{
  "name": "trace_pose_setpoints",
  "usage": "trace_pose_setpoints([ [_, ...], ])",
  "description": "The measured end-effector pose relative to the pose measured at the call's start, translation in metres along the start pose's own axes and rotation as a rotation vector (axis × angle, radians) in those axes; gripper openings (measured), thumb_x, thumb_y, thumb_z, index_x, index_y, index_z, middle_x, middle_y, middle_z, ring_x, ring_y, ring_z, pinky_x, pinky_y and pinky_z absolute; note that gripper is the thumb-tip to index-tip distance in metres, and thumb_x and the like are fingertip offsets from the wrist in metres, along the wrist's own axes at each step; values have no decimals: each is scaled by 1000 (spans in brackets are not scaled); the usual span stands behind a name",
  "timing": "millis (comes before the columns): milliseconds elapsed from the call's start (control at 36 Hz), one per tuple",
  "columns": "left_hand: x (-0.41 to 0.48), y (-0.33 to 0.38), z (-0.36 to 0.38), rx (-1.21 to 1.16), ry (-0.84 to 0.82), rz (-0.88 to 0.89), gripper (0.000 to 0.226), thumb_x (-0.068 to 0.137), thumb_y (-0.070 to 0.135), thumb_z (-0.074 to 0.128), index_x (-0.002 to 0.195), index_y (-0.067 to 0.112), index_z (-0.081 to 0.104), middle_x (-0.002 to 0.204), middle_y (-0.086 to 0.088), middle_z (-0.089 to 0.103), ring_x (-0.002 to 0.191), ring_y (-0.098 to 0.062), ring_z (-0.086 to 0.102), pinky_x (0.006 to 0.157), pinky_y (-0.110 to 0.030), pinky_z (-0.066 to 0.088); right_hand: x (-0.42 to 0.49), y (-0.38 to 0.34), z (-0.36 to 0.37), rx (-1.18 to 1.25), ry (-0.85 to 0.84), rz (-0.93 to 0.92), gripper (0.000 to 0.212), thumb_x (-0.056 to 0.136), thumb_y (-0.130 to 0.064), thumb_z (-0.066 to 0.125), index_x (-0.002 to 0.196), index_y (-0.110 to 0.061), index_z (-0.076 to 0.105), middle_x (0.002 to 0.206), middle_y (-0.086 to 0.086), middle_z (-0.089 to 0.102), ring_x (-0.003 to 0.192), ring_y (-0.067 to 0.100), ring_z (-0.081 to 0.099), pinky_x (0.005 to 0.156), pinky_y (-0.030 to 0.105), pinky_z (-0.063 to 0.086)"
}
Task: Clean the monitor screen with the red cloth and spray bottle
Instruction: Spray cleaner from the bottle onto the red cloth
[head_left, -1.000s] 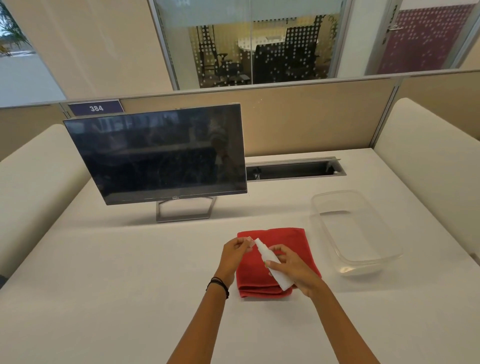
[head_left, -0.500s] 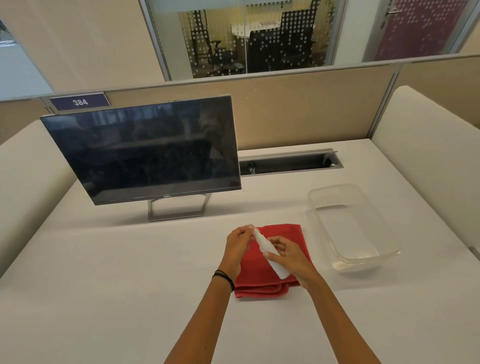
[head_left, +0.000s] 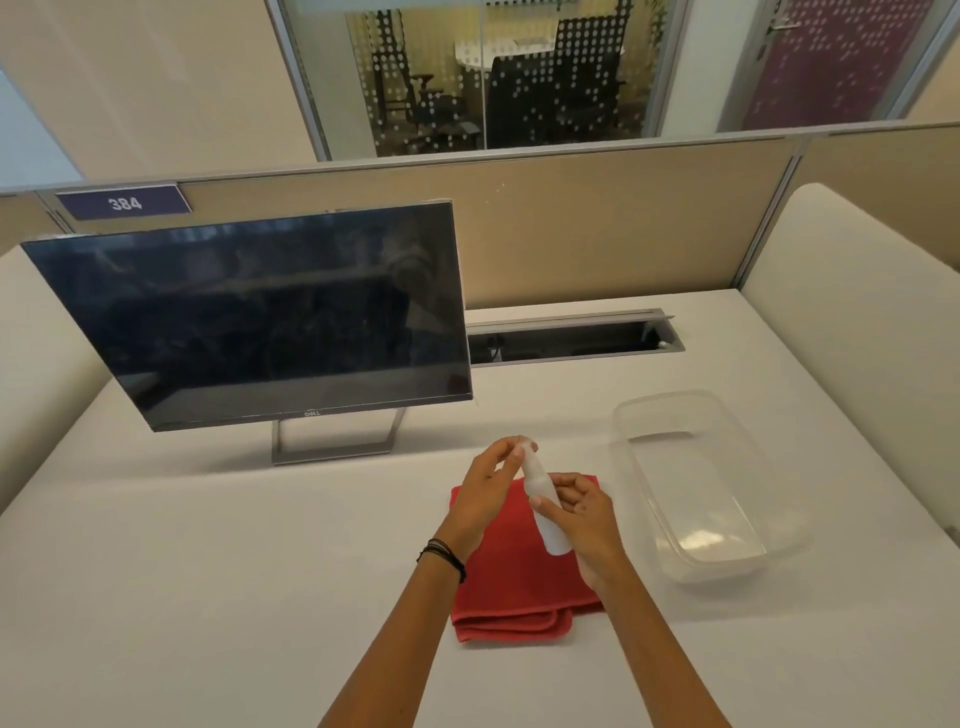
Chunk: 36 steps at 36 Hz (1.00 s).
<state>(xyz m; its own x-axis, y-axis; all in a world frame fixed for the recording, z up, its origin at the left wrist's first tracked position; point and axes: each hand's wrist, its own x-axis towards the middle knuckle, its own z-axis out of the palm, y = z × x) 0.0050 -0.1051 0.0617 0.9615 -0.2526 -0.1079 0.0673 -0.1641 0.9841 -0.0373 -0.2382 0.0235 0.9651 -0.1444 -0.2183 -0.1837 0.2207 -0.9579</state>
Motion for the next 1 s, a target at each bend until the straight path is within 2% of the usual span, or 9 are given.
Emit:
trace_pose_setpoints([
  [139, 10, -11, -2, 13, -70, -23, 27, 98, 30, 38, 116, 25, 57, 116, 19, 58, 107, 11, 51, 78, -4, 43, 10, 11, -3, 42, -30, 0, 47, 58, -29, 82, 101, -25, 62, 97, -4, 72, 92, 15, 69, 67, 20, 54],
  [222, 15, -20, -6, 42, -106, -89, 35, 98, 37, 36, 132, 34, 42, 128, 18, 48, 118, 1, 44, 91, -14, 35, 25, 9, -6, -10, 5, -57, 44, 67, -19, 79, 106, -26, 61, 103, -6, 71, 95, 11, 67, 73, 21, 55],
  [306, 21, -33, -16, 154, -102, -155, 44, 96, 43, 36, 140, 37, 28, 137, 13, 42, 119, -2, 40, 96, -23, 33, 45, 7, -8, -108, 117, -120, 41, 81, -9, 69, 119, -16, 56, 114, 0, 65, 103, 14, 63, 85, 26, 53],
  [472, 26, -64, -41, 505, -121, -185, 41, 97, 28, 43, 136, 17, 42, 143, -3, 42, 135, -20, 33, 116, -37, 24, 81, 7, -11, -224, 323, -193, 38, 84, -13, 67, 120, -12, 55, 114, -2, 61, 103, 12, 58, 86, 22, 48],
  [556, 24, -76, -50, 538, -117, -193, 38, 96, 21, 46, 132, 10, 48, 136, -8, 49, 129, -21, 41, 115, -40, 26, 94, 10, -16, -269, 355, -233, 36, 82, -15, 68, 116, -15, 57, 108, -5, 62, 101, 8, 58, 85, 17, 47],
  [639, 20, -86, -57, 521, -101, -236, 38, 95, 20, 48, 131, 10, 47, 136, -7, 48, 126, -19, 43, 111, -32, 32, 103, 14, -18, -290, 380, -260, 36, 82, -15, 69, 115, -14, 58, 108, -2, 64, 99, 7, 59, 83, 13, 48],
  [806, 22, -96, -63, 559, -60, -231, 36, 93, 21, 52, 128, 12, 50, 131, -6, 52, 121, -18, 47, 104, -27, 36, 113, 23, -21, -366, 335, -251, 37, 79, -5, 70, 114, -10, 57, 107, 0, 63, 99, 17, 60, 90, 33, 51],
  [944, 20, -103, -60, 593, 20, -229, 29, 90, 25, 56, 118, 19, 60, 118, -3, 60, 110, -17, 53, 94, -27, 43, 115, 27, -22, -405, 320, -222, 44, 79, -6, 71, 119, -12, 53, 109, -1, 60, 102, 22, 59, 93, 36, 50],
  [1000, 18, -104, -59, 594, 62, -235, 27, 89, 25, 58, 115, 21, 62, 115, -2, 61, 105, -15, 55, 90, -26, 44, 113, 26, -22, -424, 302, -205, 50, 79, -9, 72, 123, -15, 49, 113, -2, 58, 106, 22, 58, 93, 32, 48],
])
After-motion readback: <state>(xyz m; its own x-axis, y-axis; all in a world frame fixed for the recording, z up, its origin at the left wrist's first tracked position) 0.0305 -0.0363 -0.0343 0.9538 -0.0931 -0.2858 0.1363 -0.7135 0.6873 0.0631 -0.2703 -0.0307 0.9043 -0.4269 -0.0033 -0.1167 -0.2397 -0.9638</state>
